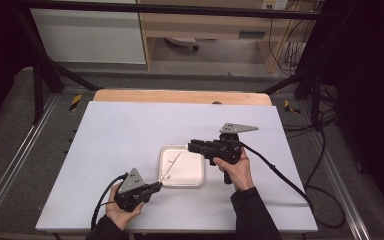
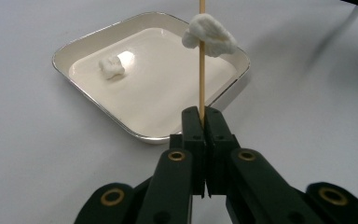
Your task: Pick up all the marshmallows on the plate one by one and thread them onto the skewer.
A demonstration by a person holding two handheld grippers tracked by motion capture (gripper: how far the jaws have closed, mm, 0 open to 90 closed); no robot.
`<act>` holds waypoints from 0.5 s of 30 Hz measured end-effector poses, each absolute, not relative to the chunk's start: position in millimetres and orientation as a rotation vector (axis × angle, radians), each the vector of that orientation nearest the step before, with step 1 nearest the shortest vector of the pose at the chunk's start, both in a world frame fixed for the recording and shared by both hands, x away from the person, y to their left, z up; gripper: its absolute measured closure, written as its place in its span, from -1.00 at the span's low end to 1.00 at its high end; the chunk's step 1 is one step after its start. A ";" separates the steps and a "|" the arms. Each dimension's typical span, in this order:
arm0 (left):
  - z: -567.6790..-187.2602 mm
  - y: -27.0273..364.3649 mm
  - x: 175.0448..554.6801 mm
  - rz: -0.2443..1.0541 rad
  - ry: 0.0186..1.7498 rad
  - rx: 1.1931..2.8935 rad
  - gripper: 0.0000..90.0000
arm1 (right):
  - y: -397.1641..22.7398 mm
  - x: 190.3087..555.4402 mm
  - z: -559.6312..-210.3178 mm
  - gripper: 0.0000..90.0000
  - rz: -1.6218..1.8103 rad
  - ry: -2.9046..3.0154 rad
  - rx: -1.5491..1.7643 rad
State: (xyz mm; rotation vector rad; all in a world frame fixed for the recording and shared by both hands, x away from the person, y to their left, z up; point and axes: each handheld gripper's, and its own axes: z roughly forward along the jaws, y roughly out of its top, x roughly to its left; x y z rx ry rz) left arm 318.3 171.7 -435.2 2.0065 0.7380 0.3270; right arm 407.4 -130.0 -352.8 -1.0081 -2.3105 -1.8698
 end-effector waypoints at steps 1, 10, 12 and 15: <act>-435.2 171.5 318.2 0.329 0.737 2.007 0.97 | -128.4 408.0 -352.8 0.65 -1.869 -2.300 -1.004; -434.6 171.4 317.4 0.330 0.731 2.002 0.98 | -119.2 410.9 -354.8 0.65 -1.838 -2.250 -0.979; -434.7 171.2 317.3 0.332 0.731 2.002 0.98 | -118.7 411.6 -355.5 0.65 -1.838 -2.238 -0.978; -434.6 171.0 317.1 0.333 0.731 2.001 0.98 | -118.0 412.4 -356.0 0.65 -1.834 -2.220 -0.980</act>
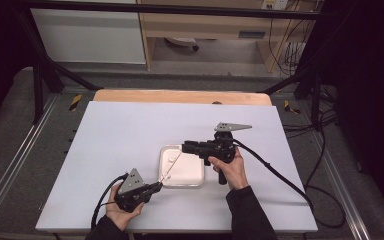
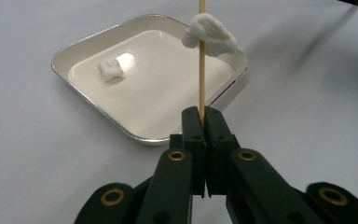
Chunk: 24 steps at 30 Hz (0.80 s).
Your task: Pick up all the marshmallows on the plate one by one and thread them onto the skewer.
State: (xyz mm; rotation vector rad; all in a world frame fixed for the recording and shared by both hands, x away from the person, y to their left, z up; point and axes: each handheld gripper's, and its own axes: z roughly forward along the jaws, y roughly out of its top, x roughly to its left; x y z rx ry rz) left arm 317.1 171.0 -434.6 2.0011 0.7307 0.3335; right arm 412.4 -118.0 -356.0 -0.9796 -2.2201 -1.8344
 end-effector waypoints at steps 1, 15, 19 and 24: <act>-434.5 171.1 317.1 0.333 0.730 2.003 0.98 | -117.8 412.6 -356.3 0.65 -1.832 -2.216 -0.979; -436.6 169.2 316.7 0.350 0.725 2.037 0.98 | -114.1 412.2 -361.8 0.74 -1.772 -2.229 -0.955; -437.5 168.3 316.7 0.358 0.722 2.052 0.98 | -113.2 410.9 -363.5 0.75 -1.753 -2.250 -0.942; -437.6 168.2 315.4 0.368 0.723 2.041 0.98 | -112.0 409.6 -364.9 0.76 -1.752 -2.252 -0.934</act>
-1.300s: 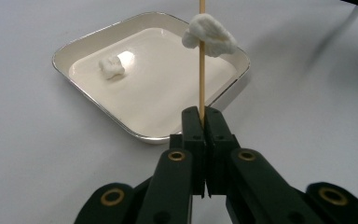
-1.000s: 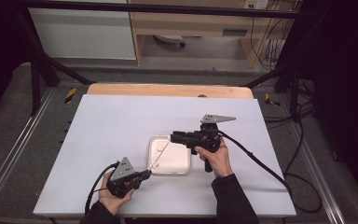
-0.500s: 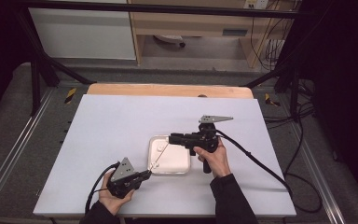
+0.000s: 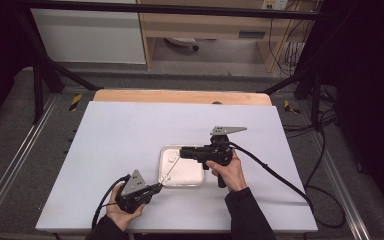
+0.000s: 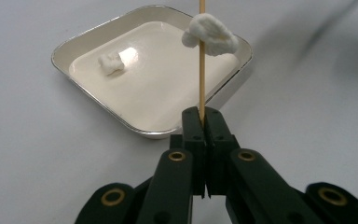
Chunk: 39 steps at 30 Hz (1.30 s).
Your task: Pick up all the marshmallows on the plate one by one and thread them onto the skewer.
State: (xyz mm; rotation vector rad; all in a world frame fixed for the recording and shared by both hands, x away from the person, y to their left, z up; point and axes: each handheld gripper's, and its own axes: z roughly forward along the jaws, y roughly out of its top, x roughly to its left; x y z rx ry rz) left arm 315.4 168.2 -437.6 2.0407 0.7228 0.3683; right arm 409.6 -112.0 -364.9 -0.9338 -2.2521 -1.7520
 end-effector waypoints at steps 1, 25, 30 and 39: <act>-437.5 168.2 315.3 0.369 0.722 2.040 0.98 | -111.9 409.3 -364.9 0.77 -1.752 -2.250 -0.934; -439.4 164.8 313.4 0.393 0.700 2.070 0.98 | -104.4 403.1 -375.0 0.78 -1.712 -2.254 -0.874; -439.7 164.0 313.1 0.391 0.697 2.074 0.98 | -102.7 401.2 -377.0 0.79 -1.711 -2.250 -0.862; -440.1 163.5 312.7 0.397 0.697 2.079 0.98 | -100.6 399.0 -380.1 0.81 -1.715 -2.261 -0.842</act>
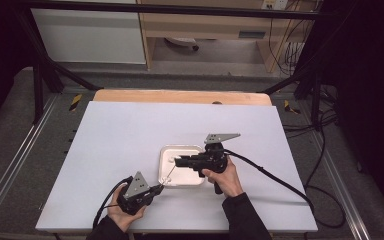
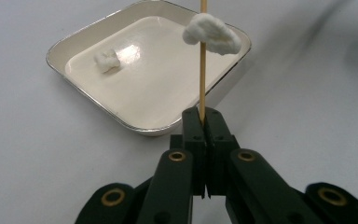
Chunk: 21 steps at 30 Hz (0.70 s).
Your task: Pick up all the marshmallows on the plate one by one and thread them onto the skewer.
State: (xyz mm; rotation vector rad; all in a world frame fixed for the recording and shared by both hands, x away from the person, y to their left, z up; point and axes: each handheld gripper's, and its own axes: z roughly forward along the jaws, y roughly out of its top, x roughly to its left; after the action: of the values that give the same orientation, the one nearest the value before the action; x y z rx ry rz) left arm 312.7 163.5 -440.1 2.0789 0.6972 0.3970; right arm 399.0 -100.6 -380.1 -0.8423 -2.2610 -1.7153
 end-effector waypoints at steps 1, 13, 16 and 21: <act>-440.2 163.5 312.7 0.397 0.695 2.080 0.98 | -100.5 398.8 -380.4 0.82 -1.714 -2.263 -0.840; -441.2 162.6 312.7 0.400 0.695 2.088 0.98 | -98.3 395.9 -384.7 0.84 -1.714 -2.275 -0.828; -441.0 162.6 313.0 0.398 0.696 2.088 0.98 | -97.9 395.6 -384.6 0.84 -1.714 -2.269 -0.825; -440.6 163.3 313.3 0.384 0.700 2.081 0.98 | -97.8 395.0 -385.8 0.84 -1.723 -2.273 -0.818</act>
State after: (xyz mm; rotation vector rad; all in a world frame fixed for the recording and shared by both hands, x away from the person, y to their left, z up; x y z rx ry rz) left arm 313.3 163.3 -440.6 2.0811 0.6998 0.3843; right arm 395.0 -97.8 -385.8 -0.8183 -2.2731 -1.7230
